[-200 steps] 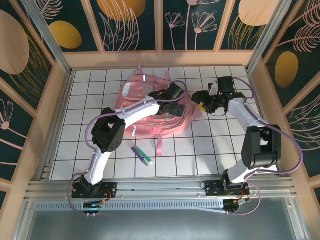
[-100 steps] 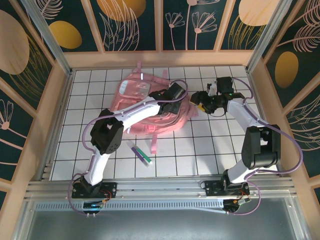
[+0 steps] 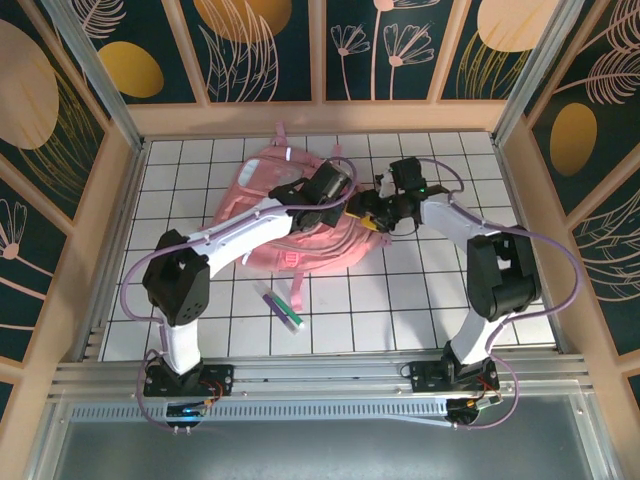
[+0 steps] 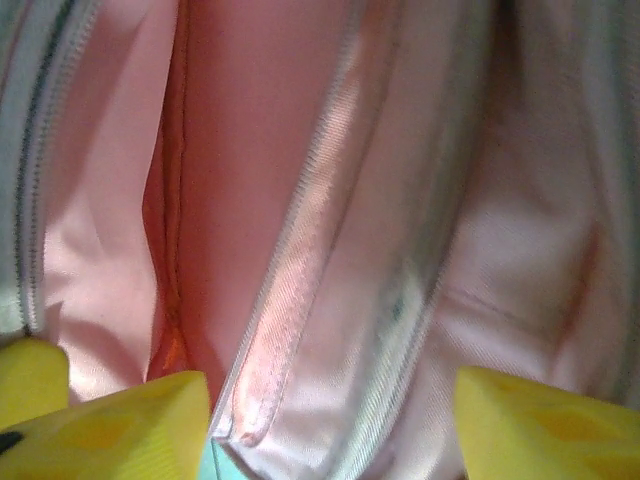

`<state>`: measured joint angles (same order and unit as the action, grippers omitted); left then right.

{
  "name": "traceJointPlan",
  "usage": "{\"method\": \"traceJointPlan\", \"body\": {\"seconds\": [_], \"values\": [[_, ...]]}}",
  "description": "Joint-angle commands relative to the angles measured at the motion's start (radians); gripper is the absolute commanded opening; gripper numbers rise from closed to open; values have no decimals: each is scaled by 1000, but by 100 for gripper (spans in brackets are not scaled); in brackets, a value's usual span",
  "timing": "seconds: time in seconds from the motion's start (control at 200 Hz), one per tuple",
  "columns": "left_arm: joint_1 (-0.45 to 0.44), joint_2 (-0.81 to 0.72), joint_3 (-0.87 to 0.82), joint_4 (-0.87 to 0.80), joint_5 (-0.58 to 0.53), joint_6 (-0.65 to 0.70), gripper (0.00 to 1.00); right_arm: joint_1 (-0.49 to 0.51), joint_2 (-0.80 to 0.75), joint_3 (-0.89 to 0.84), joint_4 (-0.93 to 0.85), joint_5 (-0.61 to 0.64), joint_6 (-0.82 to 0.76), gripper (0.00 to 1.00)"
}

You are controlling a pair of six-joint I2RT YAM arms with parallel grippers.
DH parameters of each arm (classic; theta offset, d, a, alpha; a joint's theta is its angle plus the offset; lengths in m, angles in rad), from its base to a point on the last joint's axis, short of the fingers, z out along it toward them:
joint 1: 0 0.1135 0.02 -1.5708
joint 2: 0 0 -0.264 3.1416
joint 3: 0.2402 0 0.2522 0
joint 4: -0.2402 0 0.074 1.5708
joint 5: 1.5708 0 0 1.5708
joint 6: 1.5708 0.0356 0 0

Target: Pack the student bag

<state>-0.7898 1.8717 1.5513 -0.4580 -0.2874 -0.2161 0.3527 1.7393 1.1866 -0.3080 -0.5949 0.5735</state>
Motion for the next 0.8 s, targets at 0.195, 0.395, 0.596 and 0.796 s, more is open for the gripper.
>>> {"method": "traceJointPlan", "body": {"seconds": [0.195, 0.395, 0.596, 0.796], "values": [[35, -99, -112, 202, 78, 58, 0, 128, 151, 108, 99, 192, 119, 43], [74, -190, -193, 233, 21, 88, 0, 132, 191, 55, 115, 331, 166, 0], [123, -338, -333, 289, 17, 178, 0, 133, 197, 28, 84, 411, 126, 0], [178, -448, -458, 326, -13, 252, 0, 133, 180, -51, 112, 423, 134, 0]]}}
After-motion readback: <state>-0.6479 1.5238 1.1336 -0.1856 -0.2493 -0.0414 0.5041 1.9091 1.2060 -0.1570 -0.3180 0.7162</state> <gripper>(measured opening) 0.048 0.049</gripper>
